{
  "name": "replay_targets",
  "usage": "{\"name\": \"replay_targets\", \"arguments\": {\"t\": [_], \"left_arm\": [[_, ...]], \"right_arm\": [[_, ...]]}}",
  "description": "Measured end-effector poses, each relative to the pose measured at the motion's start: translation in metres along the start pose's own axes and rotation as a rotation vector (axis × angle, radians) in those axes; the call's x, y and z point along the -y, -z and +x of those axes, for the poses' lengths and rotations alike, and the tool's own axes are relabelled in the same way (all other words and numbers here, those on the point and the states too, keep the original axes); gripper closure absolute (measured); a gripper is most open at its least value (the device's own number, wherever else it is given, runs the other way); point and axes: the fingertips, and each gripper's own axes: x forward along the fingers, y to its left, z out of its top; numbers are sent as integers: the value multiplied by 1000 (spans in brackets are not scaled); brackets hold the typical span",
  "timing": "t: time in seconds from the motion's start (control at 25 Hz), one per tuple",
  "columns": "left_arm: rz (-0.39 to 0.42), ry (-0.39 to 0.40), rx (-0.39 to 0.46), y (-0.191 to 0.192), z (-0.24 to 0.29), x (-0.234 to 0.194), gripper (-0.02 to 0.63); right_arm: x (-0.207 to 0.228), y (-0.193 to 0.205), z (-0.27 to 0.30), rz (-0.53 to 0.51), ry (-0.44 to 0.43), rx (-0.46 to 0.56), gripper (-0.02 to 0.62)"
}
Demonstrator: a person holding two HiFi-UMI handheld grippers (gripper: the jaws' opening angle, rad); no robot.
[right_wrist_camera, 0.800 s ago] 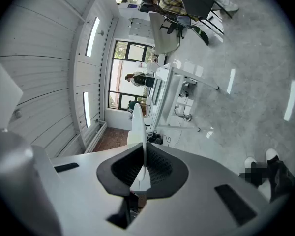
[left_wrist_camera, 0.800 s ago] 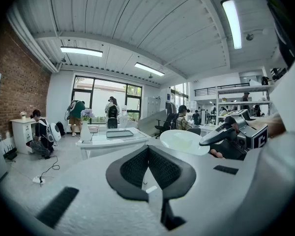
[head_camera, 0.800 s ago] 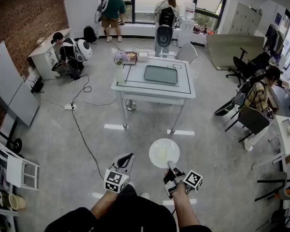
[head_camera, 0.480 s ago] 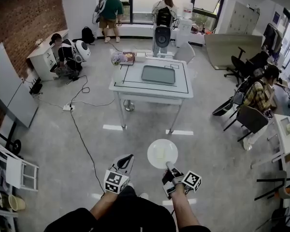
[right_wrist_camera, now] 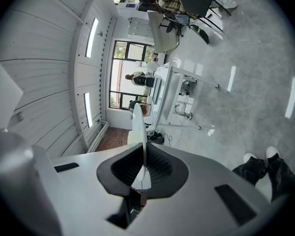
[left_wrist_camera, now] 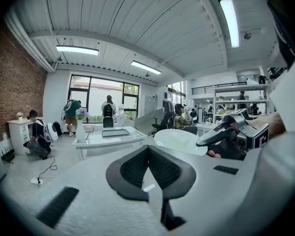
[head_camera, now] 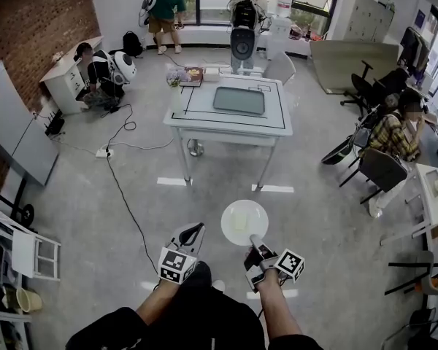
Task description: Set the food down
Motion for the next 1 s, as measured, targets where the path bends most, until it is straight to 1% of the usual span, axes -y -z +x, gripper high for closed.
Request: {"name": "replay_targets", "arguments": {"t": [0.16, 0.36, 0.56, 0.68, 0.88, 1.0], "left_arm": [[4, 3, -8, 0, 5, -1, 600], [-2, 3, -5, 0, 17, -2, 600], [-9, -2, -11, -2, 36, -16, 600], [-20, -7, -20, -1, 53, -27, 600], [-38, -2, -23, -6, 92, -52, 600], [-44, 5, -19, -14, 119, -67, 600]], "right_arm": [[4, 0, 2, 9, 9, -5, 578], [11, -9, 6, 21, 29, -7, 578], [9, -20, 27, 27, 17, -20, 578], [11, -31, 43, 27, 21, -32, 578], [14, -54, 75, 18, 66, -38, 578], [9, -70, 97, 10, 64, -44, 578]]}}
